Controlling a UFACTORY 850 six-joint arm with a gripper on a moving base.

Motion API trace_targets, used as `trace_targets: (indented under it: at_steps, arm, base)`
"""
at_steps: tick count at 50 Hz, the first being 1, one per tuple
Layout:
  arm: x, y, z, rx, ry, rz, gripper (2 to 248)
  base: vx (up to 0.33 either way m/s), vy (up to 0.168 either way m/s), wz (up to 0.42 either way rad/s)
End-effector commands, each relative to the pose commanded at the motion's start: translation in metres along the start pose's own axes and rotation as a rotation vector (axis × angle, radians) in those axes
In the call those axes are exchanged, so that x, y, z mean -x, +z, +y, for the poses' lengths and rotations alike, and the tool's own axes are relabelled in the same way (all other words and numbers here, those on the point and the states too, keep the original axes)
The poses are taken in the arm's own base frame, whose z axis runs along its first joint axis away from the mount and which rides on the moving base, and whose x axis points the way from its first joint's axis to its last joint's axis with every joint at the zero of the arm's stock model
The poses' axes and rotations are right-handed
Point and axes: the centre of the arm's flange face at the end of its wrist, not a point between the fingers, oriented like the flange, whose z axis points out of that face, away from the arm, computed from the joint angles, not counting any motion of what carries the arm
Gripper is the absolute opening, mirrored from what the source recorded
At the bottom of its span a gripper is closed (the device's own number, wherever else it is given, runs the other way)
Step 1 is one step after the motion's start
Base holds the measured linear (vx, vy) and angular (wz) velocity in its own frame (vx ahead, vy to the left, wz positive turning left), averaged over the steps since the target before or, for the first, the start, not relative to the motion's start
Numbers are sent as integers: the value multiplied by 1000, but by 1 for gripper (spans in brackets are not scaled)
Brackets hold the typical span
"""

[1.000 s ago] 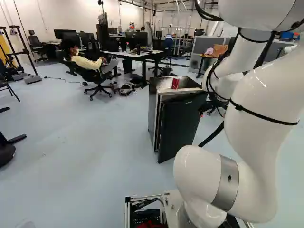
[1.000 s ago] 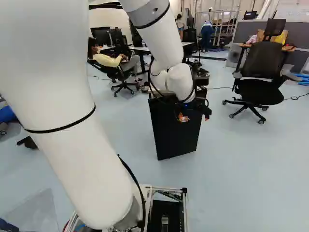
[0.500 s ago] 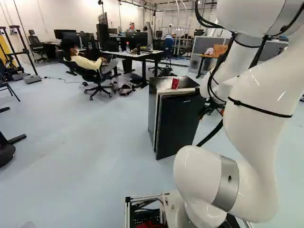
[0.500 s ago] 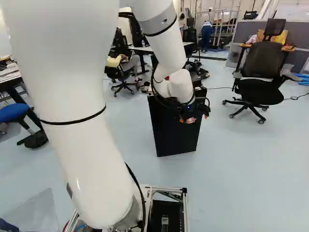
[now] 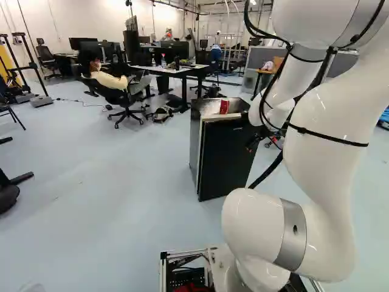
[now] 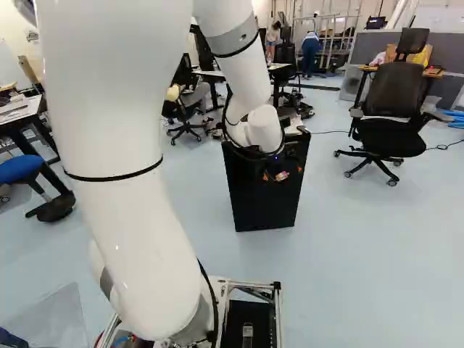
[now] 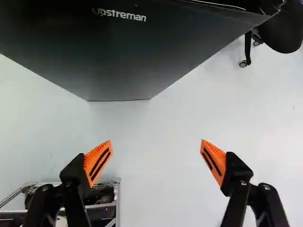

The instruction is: Grab a drink from the fridge

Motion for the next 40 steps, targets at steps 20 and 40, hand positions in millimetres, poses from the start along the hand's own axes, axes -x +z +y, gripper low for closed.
trace_targets:
  at_steps: [20, 40]
  arm:
    - [-23, 5, -14, -15, -44, 20, 247]
    - [-47, 12, -26, -28, -65, 40, 247]
  base:
    - [0, 0, 0]
    - [0, 0, 0]
